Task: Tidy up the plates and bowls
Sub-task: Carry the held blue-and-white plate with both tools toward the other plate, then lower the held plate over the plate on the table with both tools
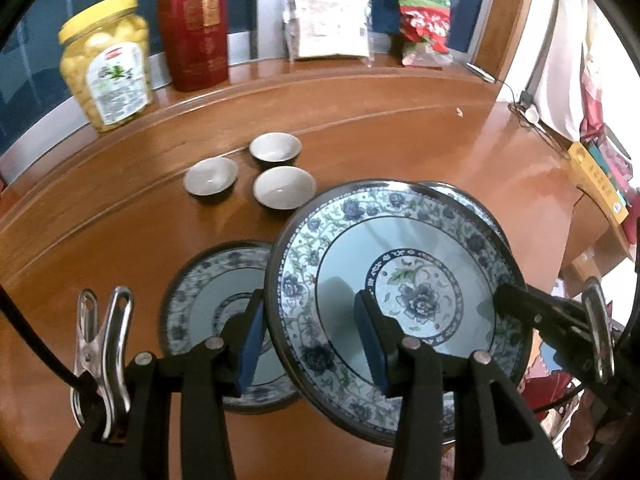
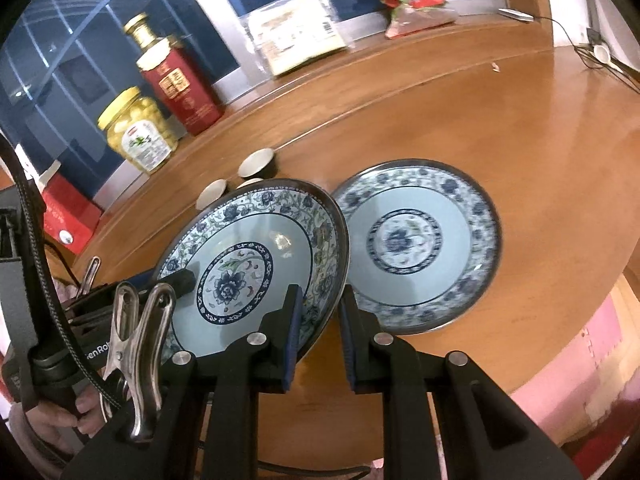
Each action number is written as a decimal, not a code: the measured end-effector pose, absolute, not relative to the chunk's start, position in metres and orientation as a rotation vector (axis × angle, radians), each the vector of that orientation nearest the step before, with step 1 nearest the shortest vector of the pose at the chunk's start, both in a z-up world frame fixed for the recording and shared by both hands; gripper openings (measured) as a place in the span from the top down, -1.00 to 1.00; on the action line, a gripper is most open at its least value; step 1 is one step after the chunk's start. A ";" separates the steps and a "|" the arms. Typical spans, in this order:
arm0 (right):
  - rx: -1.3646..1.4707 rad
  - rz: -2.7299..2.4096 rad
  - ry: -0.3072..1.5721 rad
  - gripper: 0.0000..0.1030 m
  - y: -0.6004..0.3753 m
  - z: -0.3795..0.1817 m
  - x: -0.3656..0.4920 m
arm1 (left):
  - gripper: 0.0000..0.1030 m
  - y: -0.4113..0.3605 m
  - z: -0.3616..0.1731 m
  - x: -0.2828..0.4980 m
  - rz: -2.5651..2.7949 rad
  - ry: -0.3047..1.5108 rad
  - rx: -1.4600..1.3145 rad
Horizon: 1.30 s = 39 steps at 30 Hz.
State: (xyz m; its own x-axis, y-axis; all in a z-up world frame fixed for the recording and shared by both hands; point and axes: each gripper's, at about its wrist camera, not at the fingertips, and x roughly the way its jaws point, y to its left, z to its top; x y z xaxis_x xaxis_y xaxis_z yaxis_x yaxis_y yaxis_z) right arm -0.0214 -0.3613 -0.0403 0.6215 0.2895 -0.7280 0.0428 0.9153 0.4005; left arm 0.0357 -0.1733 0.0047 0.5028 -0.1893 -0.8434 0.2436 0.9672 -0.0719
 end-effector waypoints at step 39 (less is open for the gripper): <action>0.401 0.071 0.974 0.61 -0.456 -0.068 0.001 | 0.09 -0.279 -0.040 0.068 -0.306 1.104 0.080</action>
